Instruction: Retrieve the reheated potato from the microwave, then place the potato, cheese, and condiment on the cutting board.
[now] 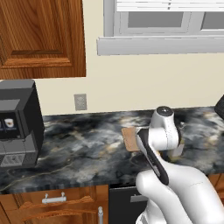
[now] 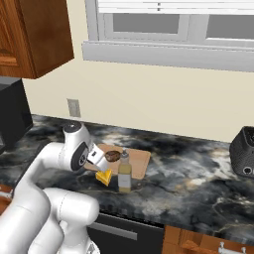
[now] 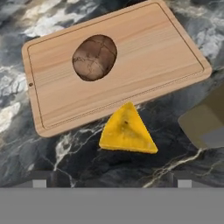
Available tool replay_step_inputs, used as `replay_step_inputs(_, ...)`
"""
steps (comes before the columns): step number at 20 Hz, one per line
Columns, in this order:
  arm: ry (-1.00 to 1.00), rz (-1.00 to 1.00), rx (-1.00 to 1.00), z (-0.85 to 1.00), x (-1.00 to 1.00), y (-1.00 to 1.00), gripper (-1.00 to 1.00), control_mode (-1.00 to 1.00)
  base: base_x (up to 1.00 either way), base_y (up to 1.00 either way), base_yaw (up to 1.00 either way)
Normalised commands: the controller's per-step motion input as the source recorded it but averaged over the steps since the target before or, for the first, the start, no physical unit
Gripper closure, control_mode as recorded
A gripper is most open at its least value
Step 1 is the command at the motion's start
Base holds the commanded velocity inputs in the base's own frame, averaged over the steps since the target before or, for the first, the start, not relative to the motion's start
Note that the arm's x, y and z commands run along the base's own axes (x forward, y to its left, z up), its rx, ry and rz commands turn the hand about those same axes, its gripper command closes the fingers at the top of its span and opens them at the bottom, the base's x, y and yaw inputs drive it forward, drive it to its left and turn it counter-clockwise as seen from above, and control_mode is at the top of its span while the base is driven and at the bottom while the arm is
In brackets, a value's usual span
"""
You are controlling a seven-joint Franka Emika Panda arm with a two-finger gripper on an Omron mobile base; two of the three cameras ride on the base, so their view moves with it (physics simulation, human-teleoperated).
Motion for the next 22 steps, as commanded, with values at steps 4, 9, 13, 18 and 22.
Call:
replay_step_inputs(4,0.0,0.0,0.0,-0.54,0.0,-0.03,-1.0,-1.0,0.0,0.0,0.0)
replay_step_inputs(9,0.0,0.0,-0.01,-0.53,0.06,-0.02,-1.0,-1.0,0.0,0.0,0.0)
replay_step_inputs(13,0.0,0.0,-0.04,-0.49,0.01,-0.05,-1.0,-1.0,0.0,0.0,0.0)
replay_step_inputs(18,0.0,0.0,-0.04,-0.47,0.0,-0.05,-1.0,-1.0,0.0,0.0,0.0)
replay_step_inputs(22,0.0,0.0,-0.04,-0.36,0.0,-0.08,-1.0,-1.0,0.0,0.0,0.0)
